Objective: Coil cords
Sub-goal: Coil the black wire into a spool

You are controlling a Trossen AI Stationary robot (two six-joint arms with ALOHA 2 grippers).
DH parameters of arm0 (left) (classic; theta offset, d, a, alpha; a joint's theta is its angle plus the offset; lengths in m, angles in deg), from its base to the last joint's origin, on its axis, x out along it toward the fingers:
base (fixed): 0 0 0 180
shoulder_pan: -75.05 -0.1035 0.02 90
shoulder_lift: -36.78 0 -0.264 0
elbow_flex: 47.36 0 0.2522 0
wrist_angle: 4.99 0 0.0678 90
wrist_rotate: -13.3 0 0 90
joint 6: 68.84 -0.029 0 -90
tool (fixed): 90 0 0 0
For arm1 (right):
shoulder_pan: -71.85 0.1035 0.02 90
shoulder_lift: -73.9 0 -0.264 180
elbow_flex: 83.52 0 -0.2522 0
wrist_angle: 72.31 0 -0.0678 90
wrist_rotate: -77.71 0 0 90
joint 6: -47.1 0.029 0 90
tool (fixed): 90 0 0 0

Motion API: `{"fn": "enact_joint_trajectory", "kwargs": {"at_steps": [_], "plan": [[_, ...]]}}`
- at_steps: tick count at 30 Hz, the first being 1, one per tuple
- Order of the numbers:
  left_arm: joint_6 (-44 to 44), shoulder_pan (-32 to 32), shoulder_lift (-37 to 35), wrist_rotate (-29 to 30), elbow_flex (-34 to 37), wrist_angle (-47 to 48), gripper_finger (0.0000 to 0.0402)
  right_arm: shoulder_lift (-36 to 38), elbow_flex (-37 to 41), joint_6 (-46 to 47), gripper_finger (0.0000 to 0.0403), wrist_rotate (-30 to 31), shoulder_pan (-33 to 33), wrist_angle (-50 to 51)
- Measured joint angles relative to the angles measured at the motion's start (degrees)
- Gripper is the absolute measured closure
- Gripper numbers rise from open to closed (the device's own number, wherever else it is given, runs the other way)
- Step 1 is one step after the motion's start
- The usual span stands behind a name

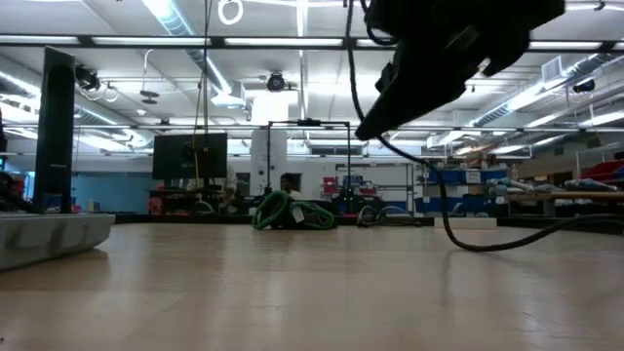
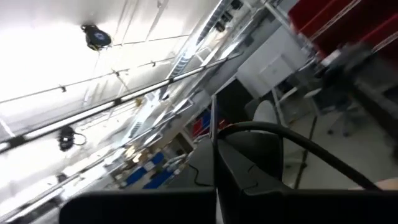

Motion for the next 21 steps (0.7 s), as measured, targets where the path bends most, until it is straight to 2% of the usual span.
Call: {"fn": "enact_joint_trajectory", "kwargs": {"at_steps": [10,21], "plan": [[4.39,4.93,0.00,-0.78,0.00,0.15,0.0402,0.00,0.00,-4.66,0.0401,-1.93,-8.70,0.71],[10.39,7.99,-0.04,-2.35,-0.04,2.45,0.0402,1.30,0.07,-6.35,0.0401,-2.00,-14.63,1.44]]}}
